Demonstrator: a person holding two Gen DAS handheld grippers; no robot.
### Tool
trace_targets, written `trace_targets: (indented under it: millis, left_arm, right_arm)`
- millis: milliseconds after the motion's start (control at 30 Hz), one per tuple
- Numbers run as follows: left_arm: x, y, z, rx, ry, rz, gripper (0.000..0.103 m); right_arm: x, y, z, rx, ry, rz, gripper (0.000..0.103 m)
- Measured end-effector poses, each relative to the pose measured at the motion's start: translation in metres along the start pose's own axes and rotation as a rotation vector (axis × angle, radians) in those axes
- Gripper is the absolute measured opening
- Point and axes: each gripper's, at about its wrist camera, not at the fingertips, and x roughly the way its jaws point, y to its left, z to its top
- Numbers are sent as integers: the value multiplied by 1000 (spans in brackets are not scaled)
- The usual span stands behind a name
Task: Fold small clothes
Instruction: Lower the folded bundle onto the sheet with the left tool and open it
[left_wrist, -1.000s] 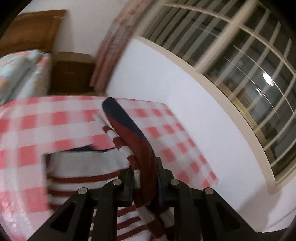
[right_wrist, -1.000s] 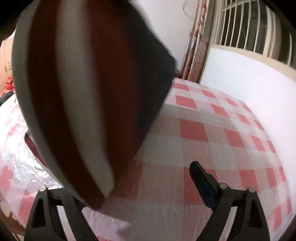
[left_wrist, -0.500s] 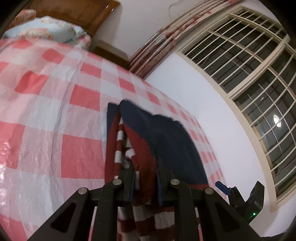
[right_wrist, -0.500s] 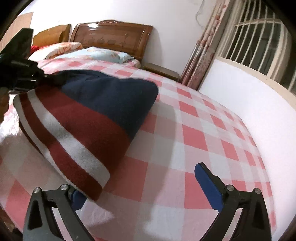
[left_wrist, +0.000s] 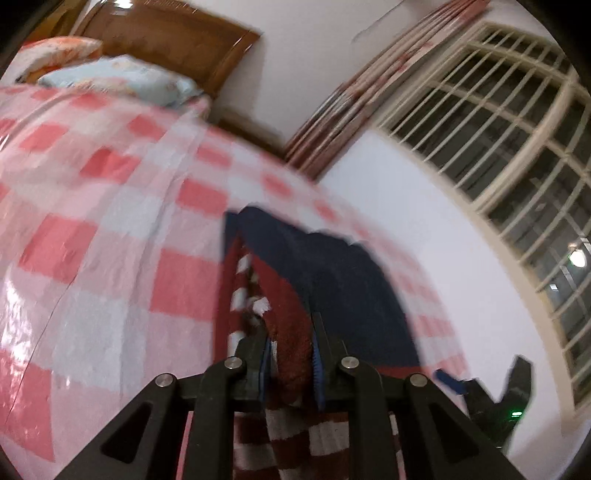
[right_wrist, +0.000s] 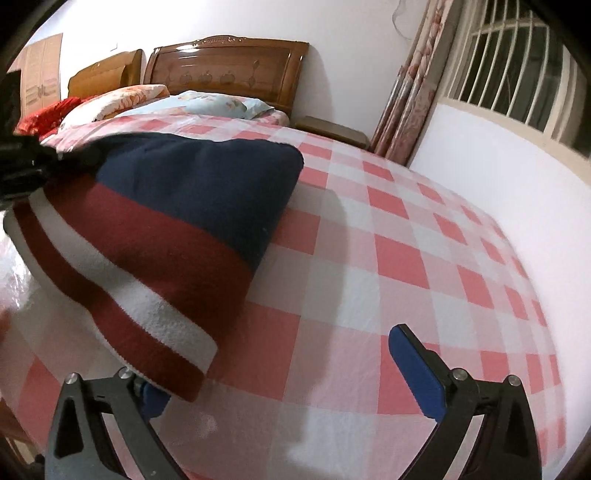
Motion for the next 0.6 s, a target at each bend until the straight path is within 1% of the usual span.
trace_targets:
  millis: [33, 67, 133, 167, 200, 233, 267, 333, 367, 400, 433, 467, 533, 567, 600]
  left_arm:
    - [4, 5, -1, -11, 8, 13, 23]
    - [4, 10, -1, -34, 4, -12, 23]
    - [1, 10, 0, -44, 15, -5, 24]
    - [-2, 5, 1, -32, 19, 36, 26]
    - [-7, 0, 2, -20, 16, 85, 35]
    - [-12, -6, 2, -4, 6, 154, 39]
    - [-23, -13, 2, 13, -21, 234, 41]
    - [-47, -21, -2, 24, -72, 339, 40]
    - [-60, -26, -4, 46, -111, 390, 39]
    - [-73, -34, -8, 77, -154, 399, 39]
    - [-83, -43, -13, 105, -178, 375, 39]
    - [-89, -52, -17, 132, -186, 334, 40]
    - [-93, -72, -28, 211, -177, 245, 40]
    - [-90, -83, -34, 263, -165, 211, 40]
    - [-84, -94, -40, 313, -148, 196, 40]
  right_arm:
    - [0, 0, 0, -2, 0, 2, 103]
    - [0, 0, -1, -5, 0, 2, 103]
    - [0, -1, -1, -4, 2, 9, 103]
    - [0, -2, -2, -6, 5, 16, 103]
    - [-1, -2, -2, -13, 8, 22, 103]
    - [-5, -4, -4, -25, 9, 43, 103]
    - [-10, -5, -5, -33, 4, 65, 103]
    - [-23, -12, -11, -51, -28, 142, 103]
    - [-30, -16, -14, -51, -47, 178, 103]
    - [-37, -21, -17, -44, -68, 221, 103]
    - [-46, -29, -21, -25, -102, 272, 103]
    - [-50, -32, -23, -11, -122, 295, 103]
    - [-59, -43, -25, 35, -180, 345, 103]
    - [-59, -44, -24, 45, -186, 357, 103]
    - [-58, -44, -22, 56, -185, 367, 103]
